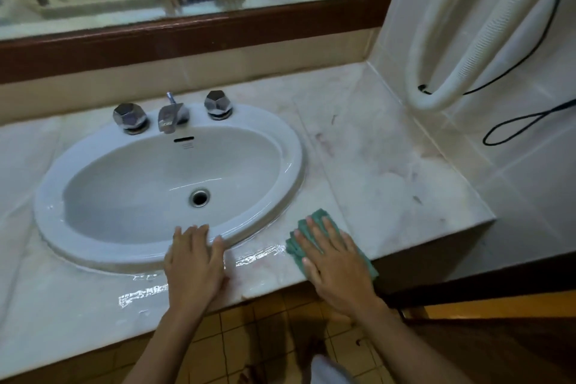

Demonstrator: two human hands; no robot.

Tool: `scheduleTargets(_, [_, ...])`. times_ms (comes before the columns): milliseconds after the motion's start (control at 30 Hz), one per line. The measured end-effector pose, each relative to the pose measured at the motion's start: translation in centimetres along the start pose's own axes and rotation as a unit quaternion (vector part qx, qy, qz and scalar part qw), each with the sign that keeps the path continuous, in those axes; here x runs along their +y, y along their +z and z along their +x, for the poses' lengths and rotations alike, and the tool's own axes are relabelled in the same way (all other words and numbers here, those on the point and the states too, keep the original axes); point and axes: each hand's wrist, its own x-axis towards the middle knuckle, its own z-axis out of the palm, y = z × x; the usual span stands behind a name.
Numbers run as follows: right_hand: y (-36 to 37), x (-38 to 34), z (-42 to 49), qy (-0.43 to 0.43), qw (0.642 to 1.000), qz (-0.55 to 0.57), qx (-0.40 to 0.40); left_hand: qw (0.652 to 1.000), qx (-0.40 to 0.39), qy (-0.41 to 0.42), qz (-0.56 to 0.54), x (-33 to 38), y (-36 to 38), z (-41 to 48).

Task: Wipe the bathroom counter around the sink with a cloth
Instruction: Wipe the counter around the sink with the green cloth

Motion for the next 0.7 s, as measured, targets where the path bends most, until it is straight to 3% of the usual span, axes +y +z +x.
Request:
scheduleTargets(133, [-2.4,10.8,2.4,0.167,0.985,-0.03,0.022,0.996,0.015,0.012,0.086,0.6,0.3,1.2])
scheduleTargets(300, [-5.0,18.5,9.4,0.37,0.928,-0.005,0.035,0.994,0.015,0.001,0.112,0.6,0.7,1.4])
scheduleTargets(367, [-5.7,20.2,12.2,0.369,0.929,-0.008,0.028,0.994,0.021,0.011,0.111,0.1,0.9,1.7])
scheduleTargets(500, [-7.4,22.8,14.7,0.281,0.96,0.009,-0.007,0.993,0.038,0.018,0.109,-0.2,1.0,2.0])
scheduleTargets(700, [-5.0,17.9,8.4,0.399,0.913,0.02,0.079,0.993,0.036,0.0,0.112,0.8,0.7,1.7])
